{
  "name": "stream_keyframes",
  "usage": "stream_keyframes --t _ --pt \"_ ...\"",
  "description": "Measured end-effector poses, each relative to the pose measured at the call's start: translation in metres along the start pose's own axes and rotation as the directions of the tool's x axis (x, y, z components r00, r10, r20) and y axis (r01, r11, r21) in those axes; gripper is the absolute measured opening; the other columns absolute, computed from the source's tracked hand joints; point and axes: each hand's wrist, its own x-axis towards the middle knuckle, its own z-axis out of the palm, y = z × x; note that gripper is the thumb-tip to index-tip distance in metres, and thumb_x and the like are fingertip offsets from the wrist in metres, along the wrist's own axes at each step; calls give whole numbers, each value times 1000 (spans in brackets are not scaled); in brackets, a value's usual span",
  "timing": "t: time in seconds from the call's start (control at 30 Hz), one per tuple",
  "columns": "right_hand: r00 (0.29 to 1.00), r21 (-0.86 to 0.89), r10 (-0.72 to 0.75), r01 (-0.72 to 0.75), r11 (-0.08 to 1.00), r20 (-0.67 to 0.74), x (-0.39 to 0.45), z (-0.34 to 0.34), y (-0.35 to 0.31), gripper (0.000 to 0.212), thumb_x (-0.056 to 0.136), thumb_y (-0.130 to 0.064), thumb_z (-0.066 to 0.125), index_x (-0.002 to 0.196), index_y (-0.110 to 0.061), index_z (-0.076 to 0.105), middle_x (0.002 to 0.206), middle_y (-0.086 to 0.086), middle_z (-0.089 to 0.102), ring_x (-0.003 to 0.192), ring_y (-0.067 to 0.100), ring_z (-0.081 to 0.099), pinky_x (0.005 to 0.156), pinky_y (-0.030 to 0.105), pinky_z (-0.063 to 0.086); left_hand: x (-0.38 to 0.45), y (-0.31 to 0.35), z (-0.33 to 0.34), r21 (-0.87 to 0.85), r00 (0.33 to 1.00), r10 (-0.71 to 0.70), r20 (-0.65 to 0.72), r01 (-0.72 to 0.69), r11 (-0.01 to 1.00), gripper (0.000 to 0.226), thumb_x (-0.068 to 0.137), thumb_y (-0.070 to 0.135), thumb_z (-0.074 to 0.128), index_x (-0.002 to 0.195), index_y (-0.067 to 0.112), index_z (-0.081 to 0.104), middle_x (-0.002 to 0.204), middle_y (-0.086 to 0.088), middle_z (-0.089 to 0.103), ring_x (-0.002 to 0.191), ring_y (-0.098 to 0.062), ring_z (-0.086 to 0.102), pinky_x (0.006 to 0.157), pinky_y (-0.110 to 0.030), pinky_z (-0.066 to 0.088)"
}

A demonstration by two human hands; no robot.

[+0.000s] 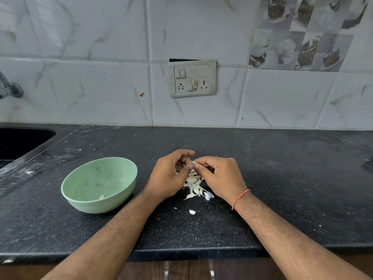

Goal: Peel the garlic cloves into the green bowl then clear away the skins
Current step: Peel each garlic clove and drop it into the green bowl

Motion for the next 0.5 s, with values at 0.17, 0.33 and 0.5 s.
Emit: stream_keyframes --t 0.17,0.33,0.5 --pt "998 73 67 -67 995 3 0 -1 1 15 96 -30 80 109 -24 84 90 -15 80 80 -2 75 74 31 64 0 -1 0 -3 1000 18 17 -18 1000 35 99 12 73 133 19 68 91 11 71 89 -9 69 84 -21 55" --pt "996 99 86 -85 991 -4 -1 -2 -2 15 95 -30 81 108 -24 85 88 -15 80 79 -2 75 76 31 64 0 -1 0 -10 1000 18 21 -18 1000 34 99 11 72 132 20 69 92 9 71 90 -10 70 86 -24 57" --pt "995 127 103 -103 987 4 0 -2 -3 14 95 -29 80 108 -24 85 88 -14 80 81 -2 75 78 29 64 0 -1 0 -35 1000 6 18 -5 999 33 99 11 72 131 20 69 92 8 72 91 -12 71 87 -28 58"
